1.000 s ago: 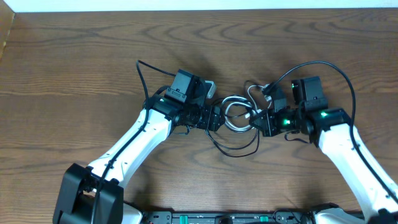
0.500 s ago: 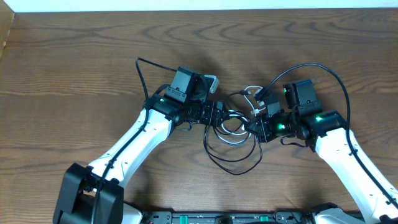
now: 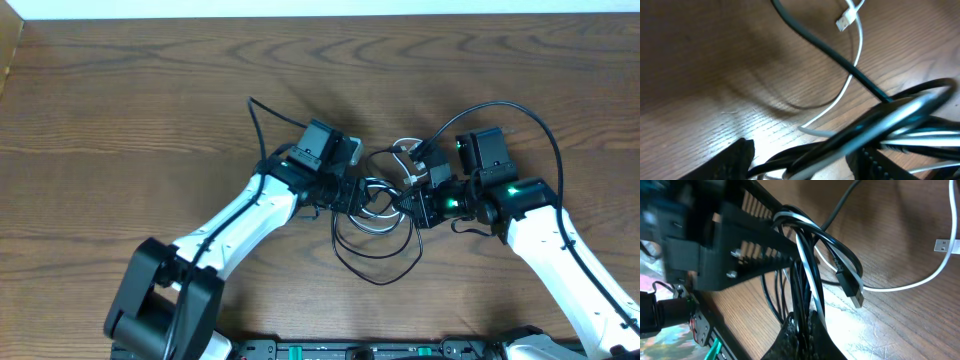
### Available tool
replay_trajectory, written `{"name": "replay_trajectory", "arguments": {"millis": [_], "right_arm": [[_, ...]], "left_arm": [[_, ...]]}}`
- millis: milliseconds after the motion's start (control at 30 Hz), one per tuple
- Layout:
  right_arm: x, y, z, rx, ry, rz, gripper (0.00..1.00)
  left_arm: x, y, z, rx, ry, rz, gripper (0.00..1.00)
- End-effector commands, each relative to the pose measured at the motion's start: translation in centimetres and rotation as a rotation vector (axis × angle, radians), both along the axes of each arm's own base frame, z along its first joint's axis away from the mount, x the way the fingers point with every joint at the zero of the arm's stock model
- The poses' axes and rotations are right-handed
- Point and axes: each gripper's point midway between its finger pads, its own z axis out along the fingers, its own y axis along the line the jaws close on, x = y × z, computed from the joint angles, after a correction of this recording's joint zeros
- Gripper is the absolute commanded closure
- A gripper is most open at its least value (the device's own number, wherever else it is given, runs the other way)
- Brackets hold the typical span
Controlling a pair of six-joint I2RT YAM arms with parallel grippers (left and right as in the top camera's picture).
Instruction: Untangle cables
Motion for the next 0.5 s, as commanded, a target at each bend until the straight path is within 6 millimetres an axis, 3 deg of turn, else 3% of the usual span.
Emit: {"name": "replay_trajectory", "arguments": {"millis": [0,100,233,300,467], "right_arm": [[-0.2,0.5,0.6,0.022,-0.018,0.026,0.99],[-0.2,0.5,0.5,0.019,-0.018,0.024,0.99],[0.5,-0.8,-0.3,-0.051,-0.005,-0.054,0.99],[1.5,-3.2,-1.5,-0.158,0.031,-0.21,0.99],[2.5,-12.4,-3.7,-0.484,0.093,-0.657,0.99]], "left_arm": [[-0.5,0.2,-1.8,0.038,0.027,-0.018,0.46],[-0.3,0.5,-2.0,0.055,0.007,-0.036,0.81],[0.7,2.0,-1.2,0.064,-0.014,0.01,0.92],[1.1,3.0,-0.7,0.064,-0.013,0.04,0.92],[1.7,6.2,0.3,0.075,0.013,0.127,0.92]]}}
